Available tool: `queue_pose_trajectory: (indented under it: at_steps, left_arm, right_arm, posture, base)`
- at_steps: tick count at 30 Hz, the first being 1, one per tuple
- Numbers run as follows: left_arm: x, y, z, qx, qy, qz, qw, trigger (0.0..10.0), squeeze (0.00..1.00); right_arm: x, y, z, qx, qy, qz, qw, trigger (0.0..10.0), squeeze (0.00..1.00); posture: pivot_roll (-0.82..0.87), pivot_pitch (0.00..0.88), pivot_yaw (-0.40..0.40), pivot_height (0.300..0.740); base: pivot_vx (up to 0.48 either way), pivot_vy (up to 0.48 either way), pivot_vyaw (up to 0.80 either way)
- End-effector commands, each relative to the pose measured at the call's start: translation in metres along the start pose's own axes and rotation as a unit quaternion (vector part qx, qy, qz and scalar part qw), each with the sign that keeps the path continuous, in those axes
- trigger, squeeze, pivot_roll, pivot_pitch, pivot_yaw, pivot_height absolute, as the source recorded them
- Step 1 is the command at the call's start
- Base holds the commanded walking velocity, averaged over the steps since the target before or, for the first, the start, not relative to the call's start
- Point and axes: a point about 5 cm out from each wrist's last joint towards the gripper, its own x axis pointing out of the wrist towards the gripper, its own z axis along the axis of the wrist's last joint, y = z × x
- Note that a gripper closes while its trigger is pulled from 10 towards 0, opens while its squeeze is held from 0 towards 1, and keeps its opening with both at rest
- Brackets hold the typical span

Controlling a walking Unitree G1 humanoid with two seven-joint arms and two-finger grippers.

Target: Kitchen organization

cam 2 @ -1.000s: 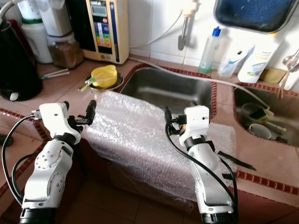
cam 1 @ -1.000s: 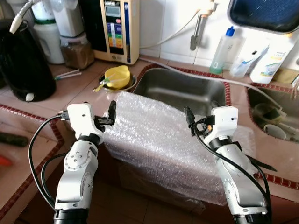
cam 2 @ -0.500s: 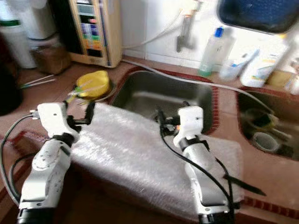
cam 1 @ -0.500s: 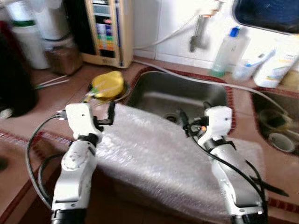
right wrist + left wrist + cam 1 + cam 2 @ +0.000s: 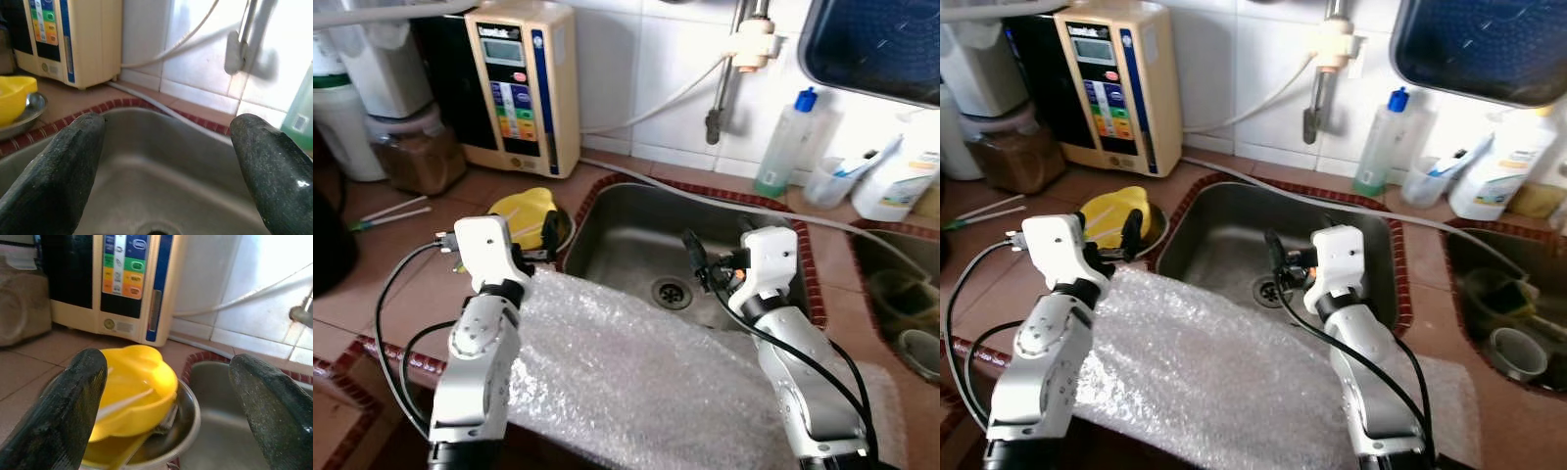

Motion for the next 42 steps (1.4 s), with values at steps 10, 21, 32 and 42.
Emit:
queue_pose_trajectory:
  at_steps: [10,21,32,42]
  left_arm:
    - [0.0,0.002,-0.001,0.022,0.009,0.021,0.999,10.0,0.0]
    - [0.003,0.003,0.001,0.04,0.006,0.034,0.999,10.0,0.0]
    - [0.005,0.009,0.007,0.081,-0.009,0.052,0.995,10.0,0.0]
    - [0.014,0.022,-0.011,0.052,0.05,0.06,0.996,10.0,0.0]
  right_arm:
    - [0.003,0.005,0.01,0.024,-0.012,0.017,1.0,10.0,0.0]
    - [0.004,0.009,0.014,0.014,-0.017,0.031,0.999,10.0,0.0]
    - [0.003,0.01,0.013,0.016,-0.017,0.032,0.999,10.0,0.0]
    - [0.005,0.015,0.016,0.028,-0.018,0.052,0.998,10.0,0.0]
  posture:
    - [0.03,0.0,-0.022,0.74]
    - [0.03,0.0,-0.021,0.74]
    - [0.03,0.0,-0.021,0.74]
    - [0.03,0.0,-0.025,0.74]
  base:
    - [0.0,0.0,0.0]
    - [0.0,0.0,0.13]
    - [0.0,0.0,0.65]
    - [0.0,0.0,0.0]
